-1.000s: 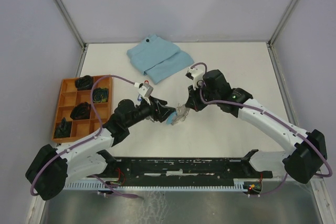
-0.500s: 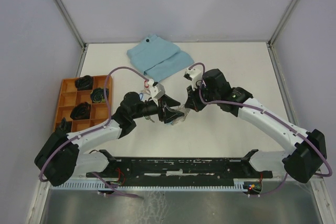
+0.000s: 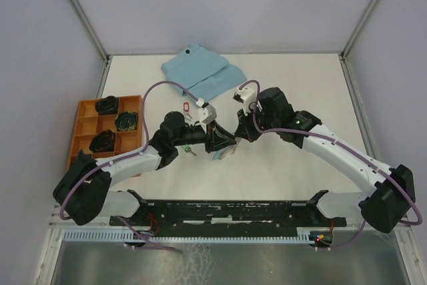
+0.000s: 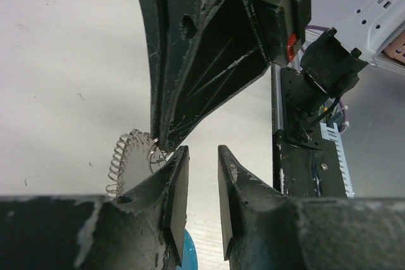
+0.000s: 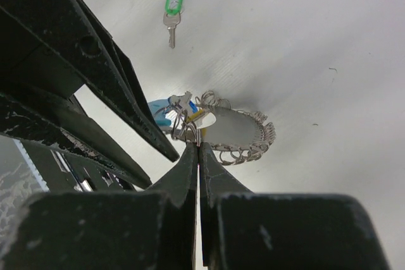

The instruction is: Put the keys on the keyring

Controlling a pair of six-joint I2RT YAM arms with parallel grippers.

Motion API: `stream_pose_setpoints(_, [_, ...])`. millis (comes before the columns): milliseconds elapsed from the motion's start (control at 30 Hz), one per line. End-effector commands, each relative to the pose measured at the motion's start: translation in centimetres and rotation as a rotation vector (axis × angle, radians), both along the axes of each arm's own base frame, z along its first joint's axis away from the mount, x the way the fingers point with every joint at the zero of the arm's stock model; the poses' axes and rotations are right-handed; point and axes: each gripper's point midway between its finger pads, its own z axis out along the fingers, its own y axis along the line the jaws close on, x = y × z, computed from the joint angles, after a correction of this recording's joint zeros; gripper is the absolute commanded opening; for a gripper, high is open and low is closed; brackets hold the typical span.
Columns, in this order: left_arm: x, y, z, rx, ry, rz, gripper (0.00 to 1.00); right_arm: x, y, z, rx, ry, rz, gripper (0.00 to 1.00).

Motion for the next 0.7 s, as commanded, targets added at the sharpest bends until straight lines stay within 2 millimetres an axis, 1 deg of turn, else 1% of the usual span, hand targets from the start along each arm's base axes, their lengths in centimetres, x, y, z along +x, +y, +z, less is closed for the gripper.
stream_pose_setpoints(0, [-1.3,0.2,1.2,-0.023,-0.093,-0.060,0.30,1.5,0.5,3.1,0.052,-0.105,-0.009,0.01])
stream_pose_setpoints(200, [-3.7,0.9,0.4,-0.023,-0.066,-0.142,0.29,1.7,0.8,3.5,0.076,-0.118,-0.005,0.01])
stream_pose_setpoints(333, [-4.6,1.4,0.0,-0.028,-0.049,-0.150,0.29,1.8,1.0,3.5,0.080,-0.133,0.023,0.01])
stream_pose_setpoints(400, [-4.2,1.9,0.1,-0.031,-0.054,-0.100,0.31,1.7,1.0,3.5,0.078,-0.144,0.043,0.01])
stream_pose_setpoints(533, [-2.5,3.1,0.6,-0.007,-0.083,0.057,0.39,1.4,1.0,3.6,0.078,-0.162,0.076,0.01])
stream_pose_setpoints(667, [-1.4,3.9,0.6,0.023,-0.102,0.140,0.51,1.1,1.3,3.6,0.088,-0.161,0.109,0.01])
